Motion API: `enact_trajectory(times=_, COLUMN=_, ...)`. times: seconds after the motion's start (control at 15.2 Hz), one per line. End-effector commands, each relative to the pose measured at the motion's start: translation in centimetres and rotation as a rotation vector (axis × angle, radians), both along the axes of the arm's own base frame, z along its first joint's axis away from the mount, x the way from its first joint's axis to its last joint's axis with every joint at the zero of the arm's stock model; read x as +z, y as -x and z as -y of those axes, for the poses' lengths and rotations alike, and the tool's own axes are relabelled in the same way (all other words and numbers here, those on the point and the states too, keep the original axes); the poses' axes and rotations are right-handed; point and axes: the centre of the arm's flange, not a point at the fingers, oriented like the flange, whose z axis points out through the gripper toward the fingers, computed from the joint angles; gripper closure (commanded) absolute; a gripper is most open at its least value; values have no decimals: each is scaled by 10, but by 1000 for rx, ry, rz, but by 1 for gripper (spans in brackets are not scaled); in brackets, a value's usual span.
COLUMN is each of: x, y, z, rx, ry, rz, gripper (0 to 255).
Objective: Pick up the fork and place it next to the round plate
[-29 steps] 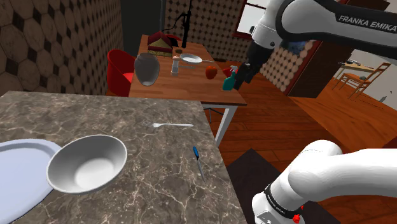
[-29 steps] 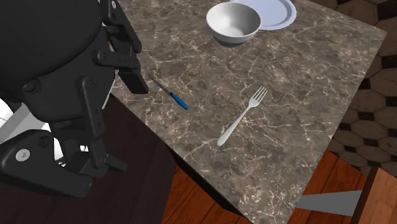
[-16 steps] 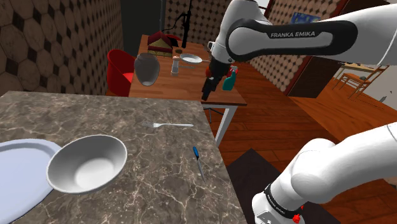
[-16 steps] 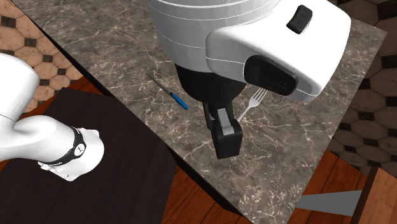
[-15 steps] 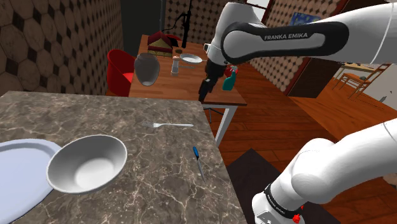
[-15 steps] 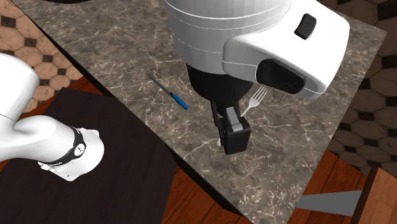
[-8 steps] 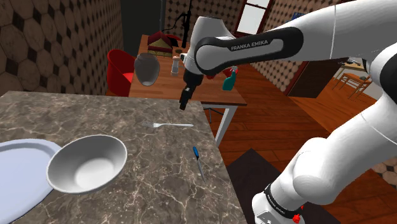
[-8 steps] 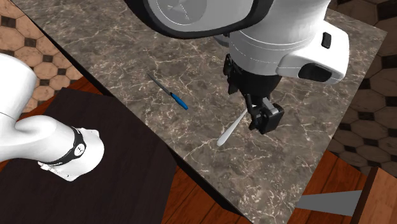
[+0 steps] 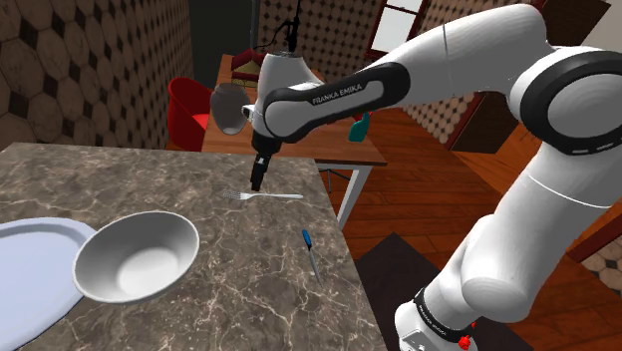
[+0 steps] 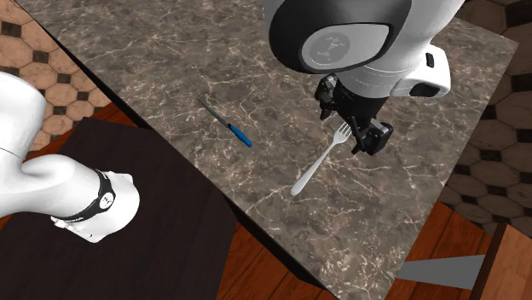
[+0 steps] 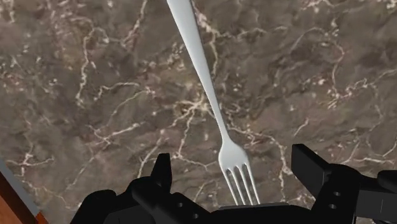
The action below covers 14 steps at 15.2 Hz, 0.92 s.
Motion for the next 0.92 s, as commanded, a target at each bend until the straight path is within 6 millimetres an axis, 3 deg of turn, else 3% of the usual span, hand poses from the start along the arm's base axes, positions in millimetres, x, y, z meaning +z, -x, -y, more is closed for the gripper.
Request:
enact_trajectory(times=0.0, x=-18, y=-8, z=-21, rx=48, ry=-3, rz=-4, gripper=0)
enact_trajectory(times=0.46, x=-55, y=-10, z=-24, rx=48, ry=-3, rz=-4, gripper=0)
enact_trajectory(times=0.86, x=-58, y=-10, z=-24, rx=48, ry=-3, rz=-4, gripper=0)
